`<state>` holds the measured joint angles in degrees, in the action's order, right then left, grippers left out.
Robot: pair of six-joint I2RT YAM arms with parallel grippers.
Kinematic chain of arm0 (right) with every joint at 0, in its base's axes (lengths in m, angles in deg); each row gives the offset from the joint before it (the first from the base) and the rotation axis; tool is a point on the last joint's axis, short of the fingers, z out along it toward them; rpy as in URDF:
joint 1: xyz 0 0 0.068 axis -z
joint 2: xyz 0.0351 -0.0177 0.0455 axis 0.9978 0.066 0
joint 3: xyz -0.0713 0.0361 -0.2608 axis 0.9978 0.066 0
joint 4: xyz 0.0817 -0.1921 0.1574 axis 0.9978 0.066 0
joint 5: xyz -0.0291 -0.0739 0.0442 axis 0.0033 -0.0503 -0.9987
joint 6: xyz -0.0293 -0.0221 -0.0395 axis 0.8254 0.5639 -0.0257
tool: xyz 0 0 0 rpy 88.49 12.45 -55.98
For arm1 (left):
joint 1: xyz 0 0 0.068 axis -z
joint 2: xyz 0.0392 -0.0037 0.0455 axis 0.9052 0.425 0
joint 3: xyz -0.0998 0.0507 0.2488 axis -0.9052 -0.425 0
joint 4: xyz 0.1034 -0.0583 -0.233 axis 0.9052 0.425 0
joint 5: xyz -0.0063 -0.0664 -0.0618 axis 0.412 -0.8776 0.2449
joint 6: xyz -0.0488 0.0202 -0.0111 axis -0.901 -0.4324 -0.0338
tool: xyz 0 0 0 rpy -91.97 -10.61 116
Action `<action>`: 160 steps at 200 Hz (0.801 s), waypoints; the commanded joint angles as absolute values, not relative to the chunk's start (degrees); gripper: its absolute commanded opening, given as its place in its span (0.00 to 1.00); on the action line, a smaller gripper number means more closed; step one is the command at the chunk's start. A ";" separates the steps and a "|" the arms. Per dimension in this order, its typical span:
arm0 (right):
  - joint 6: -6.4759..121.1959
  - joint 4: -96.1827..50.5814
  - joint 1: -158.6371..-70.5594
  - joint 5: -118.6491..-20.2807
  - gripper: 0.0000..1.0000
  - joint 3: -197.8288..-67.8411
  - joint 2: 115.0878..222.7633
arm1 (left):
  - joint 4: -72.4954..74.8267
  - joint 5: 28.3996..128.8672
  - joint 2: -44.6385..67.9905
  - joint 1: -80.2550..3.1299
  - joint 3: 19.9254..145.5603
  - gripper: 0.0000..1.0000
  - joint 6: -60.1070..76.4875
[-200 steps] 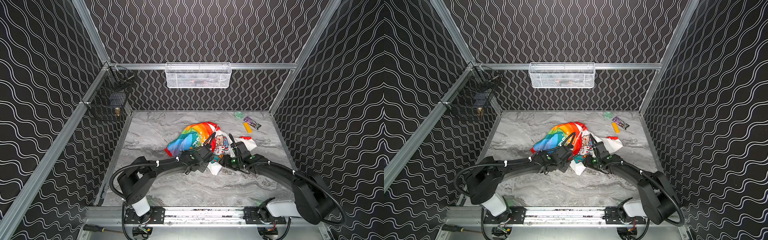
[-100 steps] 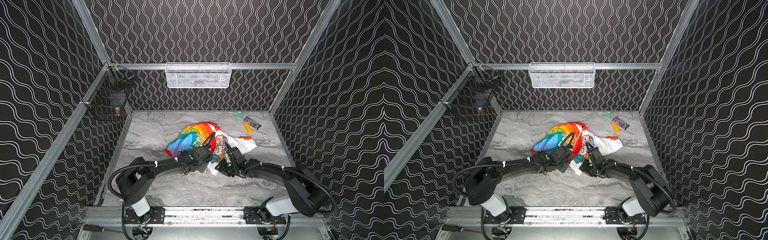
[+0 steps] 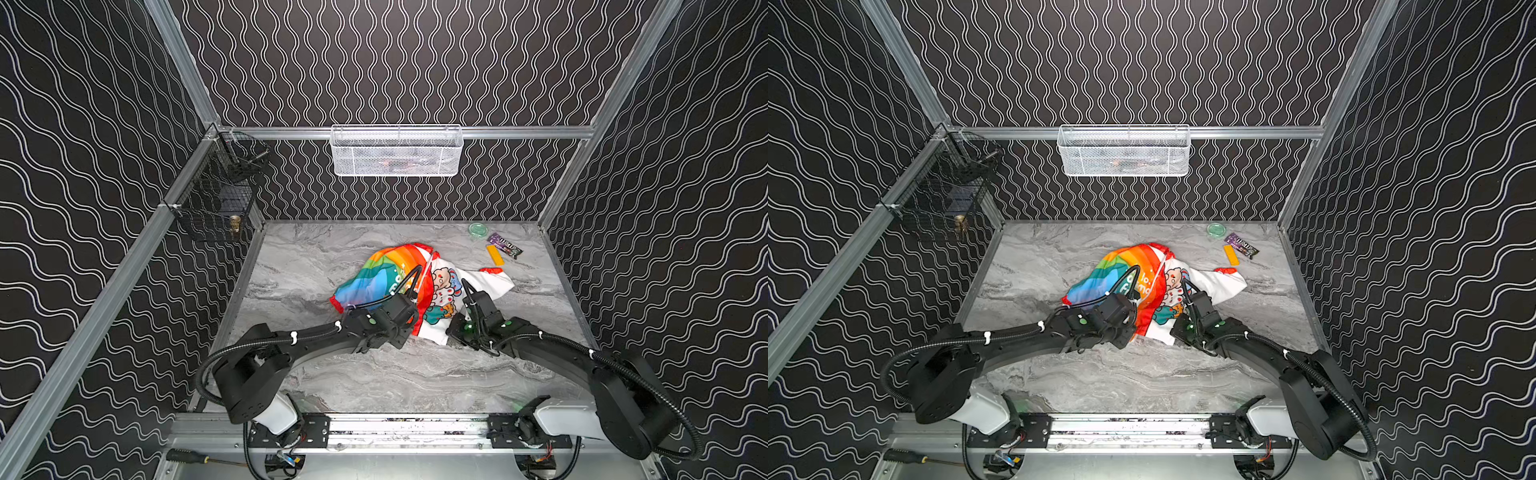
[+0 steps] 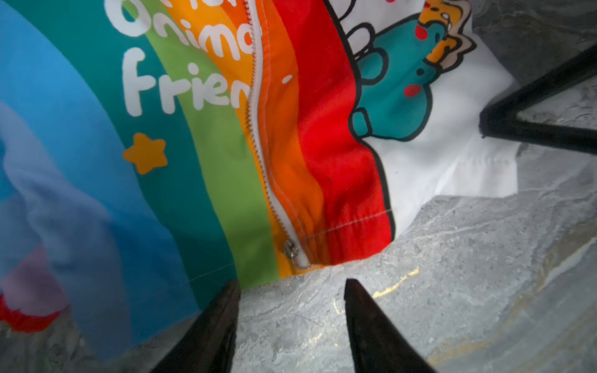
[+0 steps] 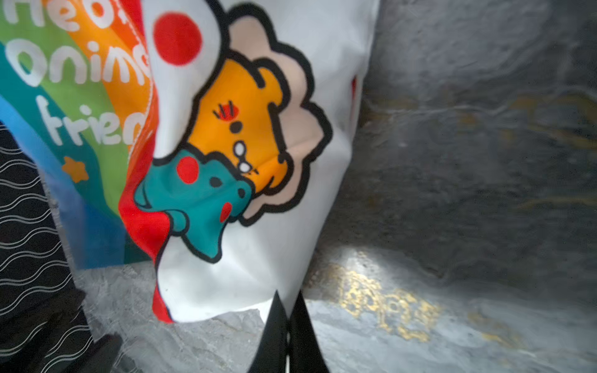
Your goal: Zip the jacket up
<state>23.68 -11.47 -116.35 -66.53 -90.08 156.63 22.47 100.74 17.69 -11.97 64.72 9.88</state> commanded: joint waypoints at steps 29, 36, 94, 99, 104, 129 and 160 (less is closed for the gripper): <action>25.55 -7.36 -113.60 -64.69 0.00 -88.49 155.84 | 23.45 94.34 20.60 -21.14 66.50 0.61 4.48; 25.70 -7.10 -113.17 -64.43 0.00 -88.23 155.54 | 24.15 93.16 21.82 -22.56 67.21 0.61 3.75; 27.42 -8.08 -109.86 -66.21 0.02 -87.04 155.40 | 24.37 86.98 27.78 -27.30 69.57 0.61 0.60; 27.51 -8.30 -109.76 -66.47 0.02 -87.13 155.70 | 24.30 86.66 28.45 -27.36 69.77 0.61 0.63; 27.59 -8.53 -109.77 -66.77 0.02 -87.11 156.00 | 24.30 86.26 29.01 -27.35 69.94 0.61 0.62; 27.77 -9.68 -109.68 -67.89 0.03 -87.13 157.05 | 24.04 85.30 32.42 -27.41 70.54 0.54 0.55; 27.94 -10.26 -109.51 -68.31 0.03 -86.69 157.41 | 22.98 85.30 32.84 -27.45 69.98 0.20 0.08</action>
